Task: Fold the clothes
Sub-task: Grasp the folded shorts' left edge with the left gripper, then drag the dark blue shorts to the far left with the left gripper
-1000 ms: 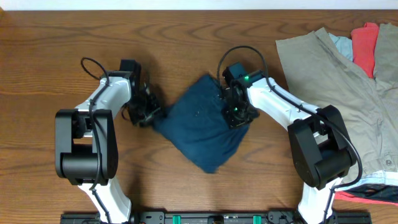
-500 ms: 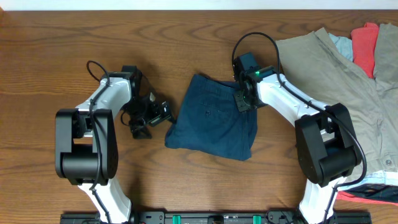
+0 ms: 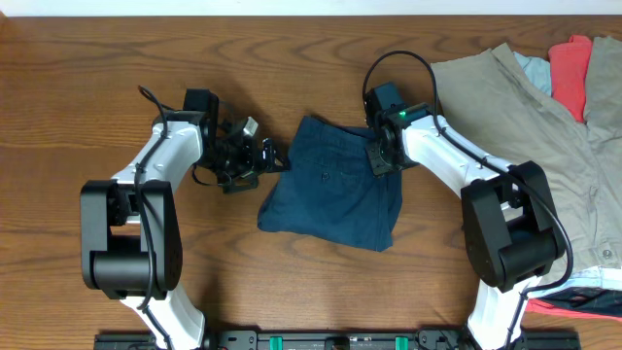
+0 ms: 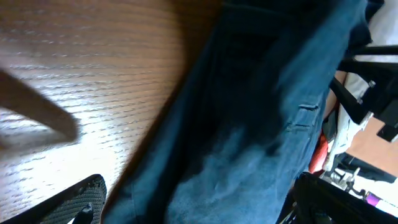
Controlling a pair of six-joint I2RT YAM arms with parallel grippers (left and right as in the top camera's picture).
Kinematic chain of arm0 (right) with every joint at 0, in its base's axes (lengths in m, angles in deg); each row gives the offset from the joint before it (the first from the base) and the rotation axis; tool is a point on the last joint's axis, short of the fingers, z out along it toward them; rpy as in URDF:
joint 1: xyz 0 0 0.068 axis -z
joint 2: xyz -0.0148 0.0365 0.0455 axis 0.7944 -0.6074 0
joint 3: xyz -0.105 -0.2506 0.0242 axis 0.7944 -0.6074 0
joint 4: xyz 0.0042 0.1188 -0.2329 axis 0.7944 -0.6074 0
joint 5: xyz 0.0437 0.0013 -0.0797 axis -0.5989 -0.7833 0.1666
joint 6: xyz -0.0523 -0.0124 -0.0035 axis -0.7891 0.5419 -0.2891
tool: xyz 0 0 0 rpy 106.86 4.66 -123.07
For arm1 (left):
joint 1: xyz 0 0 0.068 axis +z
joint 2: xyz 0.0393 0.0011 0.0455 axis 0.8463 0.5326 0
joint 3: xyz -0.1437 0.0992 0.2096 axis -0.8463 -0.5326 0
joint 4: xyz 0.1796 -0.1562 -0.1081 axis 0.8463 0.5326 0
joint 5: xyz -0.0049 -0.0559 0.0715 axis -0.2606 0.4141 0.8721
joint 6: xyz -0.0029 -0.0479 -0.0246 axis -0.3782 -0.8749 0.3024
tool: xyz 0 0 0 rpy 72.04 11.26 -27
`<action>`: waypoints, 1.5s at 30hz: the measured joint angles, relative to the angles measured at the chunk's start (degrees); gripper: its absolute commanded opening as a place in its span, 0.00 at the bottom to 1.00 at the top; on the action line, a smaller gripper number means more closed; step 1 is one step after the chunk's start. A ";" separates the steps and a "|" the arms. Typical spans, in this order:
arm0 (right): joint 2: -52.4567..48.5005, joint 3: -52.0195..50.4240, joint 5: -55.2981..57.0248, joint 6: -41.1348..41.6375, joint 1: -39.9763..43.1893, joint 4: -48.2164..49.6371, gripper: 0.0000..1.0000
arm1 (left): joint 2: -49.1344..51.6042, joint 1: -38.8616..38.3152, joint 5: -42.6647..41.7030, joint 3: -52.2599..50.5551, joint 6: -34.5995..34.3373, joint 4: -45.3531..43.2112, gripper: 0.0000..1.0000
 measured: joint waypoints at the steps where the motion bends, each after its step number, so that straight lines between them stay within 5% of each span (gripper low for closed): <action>1: 0.00 0.00 0.00 0.00 0.00 0.00 0.53 | 0.02 -0.09 -0.22 -0.02 0.61 -0.11 0.98; 11: 0.00 0.00 -0.02 0.02 0.00 -0.61 0.53 | 1.84 -4.76 -0.31 -0.31 2.73 -1.60 0.99; 15: 0.00 0.13 -0.02 0.02 0.00 -1.33 0.53 | 4.11 -7.17 0.90 -0.24 2.86 -1.31 0.87; 17: 0.00 0.28 -0.02 0.00 0.00 -2.01 0.52 | 4.26 -7.74 2.01 -0.20 2.89 -1.29 0.71; 21: 0.02 0.92 -0.02 0.02 0.00 -3.96 0.53 | 5.66 -8.70 5.22 -0.07 2.95 -1.33 0.06; 32: 8.39 6.75 0.02 0.00 2.97 -7.56 0.61 | 4.87 -5.38 18.53 1.57 -3.65 0.33 0.06; 45: 20.59 8.04 0.11 0.04 6.80 -8.66 0.63 | 5.86 24.26 46.29 14.99 -9.18 -0.44 0.06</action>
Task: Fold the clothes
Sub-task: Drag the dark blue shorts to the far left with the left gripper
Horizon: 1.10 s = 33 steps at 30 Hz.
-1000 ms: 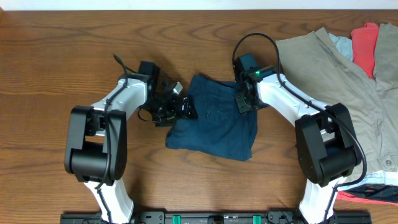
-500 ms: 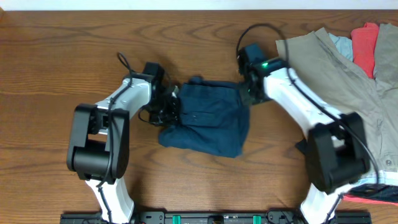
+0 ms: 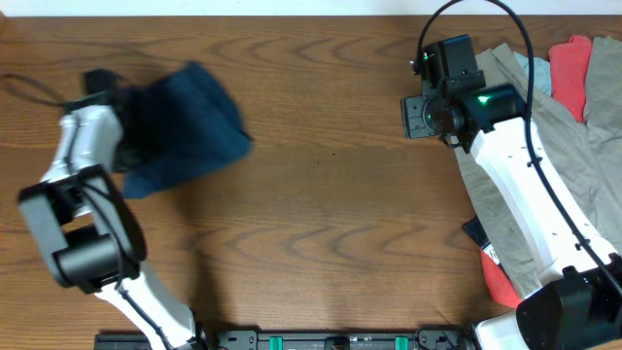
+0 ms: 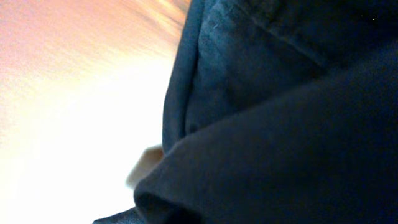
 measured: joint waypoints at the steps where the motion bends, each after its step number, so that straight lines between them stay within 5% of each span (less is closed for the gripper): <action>1: 0.00 0.00 0.02 0.00 0.09 -0.07 0.63 | 0.00 0.66 0.33 0.28 -0.07 -0.07 0.06; 2: 0.00 0.00 0.02 -0.02 0.33 -0.17 0.63 | 0.00 2.62 1.09 1.01 -0.76 -0.04 0.08; 4: 0.00 0.02 0.09 0.00 0.42 -0.28 0.63 | 0.00 6.05 2.03 1.86 -2.05 -0.15 0.43; 5: 0.00 0.00 0.04 -0.02 0.42 -0.28 0.63 | 0.00 7.54 2.40 1.97 -2.99 -0.35 0.81; 7: 0.00 0.02 0.02 0.00 0.39 -0.31 0.64 | 0.00 10.49 2.91 2.01 -3.85 -0.68 0.98; 13: 0.00 0.00 0.04 0.00 0.42 -0.31 0.65 | 0.00 15.39 1.44 2.01 -5.09 1.03 0.98; 18: 0.00 0.00 0.04 0.00 0.42 -0.31 0.65 | -0.09 15.63 -8.00 2.01 -4.63 4.33 0.98; 33: 0.00 0.02 0.04 0.00 0.42 -1.16 0.65 | -17.44 5.44 -13.90 2.51 -3.80 7.93 0.98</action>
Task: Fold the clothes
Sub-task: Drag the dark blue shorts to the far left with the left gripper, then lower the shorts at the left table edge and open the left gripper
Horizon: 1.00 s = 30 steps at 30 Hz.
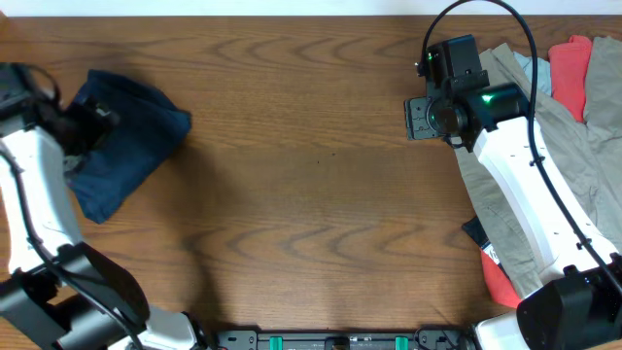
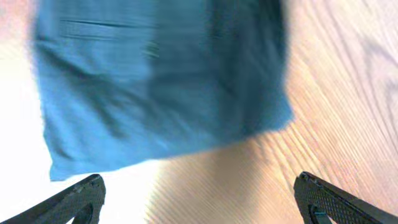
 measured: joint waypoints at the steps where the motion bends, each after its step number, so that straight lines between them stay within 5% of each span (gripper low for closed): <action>1: 0.00 -0.02 0.00 0.00 0.00 0.00 0.65 | 0.11 -1.84 -0.09 0.04 0.07 0.11 0.98; 7: 0.00 -0.02 0.00 0.00 0.00 -0.31 0.65 | 4.28 -10.36 -0.15 -0.61 0.52 1.36 1.00; 12: 0.00 -0.02 0.00 -0.02 0.00 -1.88 0.65 | 10.19 -13.18 -0.13 -1.49 0.63 1.73 0.87; 23: 0.00 -0.02 0.00 -0.02 0.00 -2.60 0.66 | 20.15 -11.10 12.13 -2.10 0.83 7.13 0.86; 30: 0.00 -0.02 0.00 -0.02 0.00 -2.62 0.67 | 20.44 -3.98 21.20 -2.14 0.85 2.36 0.86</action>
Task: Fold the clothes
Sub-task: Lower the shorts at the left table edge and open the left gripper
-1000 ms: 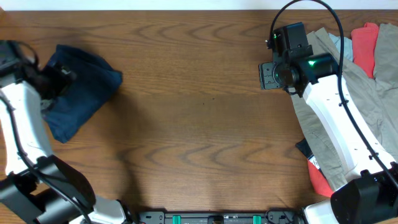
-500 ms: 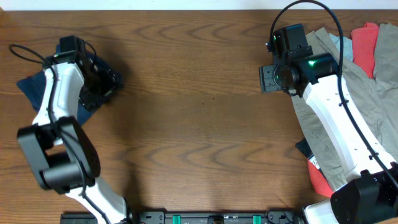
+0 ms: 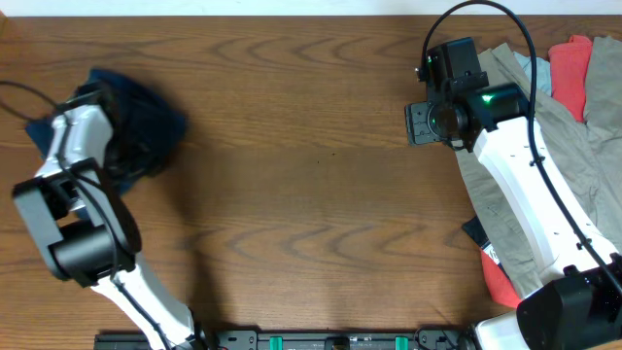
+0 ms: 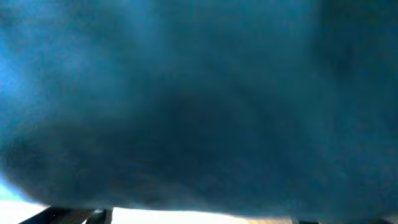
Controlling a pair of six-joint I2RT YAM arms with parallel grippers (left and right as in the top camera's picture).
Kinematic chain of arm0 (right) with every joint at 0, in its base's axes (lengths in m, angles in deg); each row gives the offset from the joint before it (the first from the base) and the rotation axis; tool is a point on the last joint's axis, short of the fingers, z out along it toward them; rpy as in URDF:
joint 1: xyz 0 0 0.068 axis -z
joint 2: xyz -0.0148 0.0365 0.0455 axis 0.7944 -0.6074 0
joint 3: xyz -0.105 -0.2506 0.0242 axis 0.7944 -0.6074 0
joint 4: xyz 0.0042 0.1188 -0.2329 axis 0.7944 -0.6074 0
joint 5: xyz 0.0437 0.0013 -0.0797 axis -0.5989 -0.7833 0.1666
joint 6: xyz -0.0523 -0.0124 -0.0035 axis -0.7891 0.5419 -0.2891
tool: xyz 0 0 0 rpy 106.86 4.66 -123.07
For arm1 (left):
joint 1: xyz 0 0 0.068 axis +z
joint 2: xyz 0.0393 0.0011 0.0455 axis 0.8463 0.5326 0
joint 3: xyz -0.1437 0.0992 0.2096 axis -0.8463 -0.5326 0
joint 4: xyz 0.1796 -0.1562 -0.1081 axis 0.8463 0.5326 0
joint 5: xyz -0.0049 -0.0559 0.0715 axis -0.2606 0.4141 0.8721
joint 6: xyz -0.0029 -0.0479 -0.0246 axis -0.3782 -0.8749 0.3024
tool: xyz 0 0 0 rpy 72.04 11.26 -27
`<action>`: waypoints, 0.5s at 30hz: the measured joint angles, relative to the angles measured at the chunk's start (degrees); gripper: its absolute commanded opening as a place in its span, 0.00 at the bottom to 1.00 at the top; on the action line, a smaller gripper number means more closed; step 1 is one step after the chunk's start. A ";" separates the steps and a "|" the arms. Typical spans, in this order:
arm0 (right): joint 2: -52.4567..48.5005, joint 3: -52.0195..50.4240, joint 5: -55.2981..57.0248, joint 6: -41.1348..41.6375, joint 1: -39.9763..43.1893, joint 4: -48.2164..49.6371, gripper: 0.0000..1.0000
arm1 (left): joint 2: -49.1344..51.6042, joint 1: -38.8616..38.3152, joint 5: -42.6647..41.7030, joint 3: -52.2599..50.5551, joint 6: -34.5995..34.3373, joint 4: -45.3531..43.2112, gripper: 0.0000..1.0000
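The folded dark blue garment [image 3: 151, 115] lies at the far left of the table, partly under my left arm. My left gripper [image 3: 124, 148] is low over it. Blue cloth [image 4: 199, 99] fills the left wrist view, and only the fingertips [image 4: 93, 216] show at the bottom corners, wide apart, so it is open. My right gripper [image 3: 428, 122] hovers over bare wood at the edge of the clothes pile; its jaws do not show.
A heap of unfolded clothes covers the right side: a large khaki garment [image 3: 544, 126], a red piece [image 3: 571, 68], a pale blue piece [image 3: 532, 66] and more red [image 3: 501, 282] by the right arm's base. The wooden table [image 3: 311, 194] lies between the garment and the heap.
My left gripper was open at the blue garment's left edge and looked down at it from some height. It now sits over the garment with the camera close against the cloth. The right arm has not moved.
The folded blue garment first lay mid-table with a gripper at each side. Then it was at the far left with my left arm, and the right arm was back by the pile. Later it lay flat below my open left gripper, which is now down close on it.
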 measured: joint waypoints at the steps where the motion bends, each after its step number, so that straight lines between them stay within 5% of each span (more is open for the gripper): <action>1: 0.00 0.00 0.00 0.00 0.00 0.00 0.67 | 0.00 1.20 0.74 0.00 -0.04 -1.14 0.86; 15: 0.00 0.00 -0.04 0.02 0.20 0.00 0.74 | -0.83 8.09 -1.46 3.28 0.22 -1.18 0.93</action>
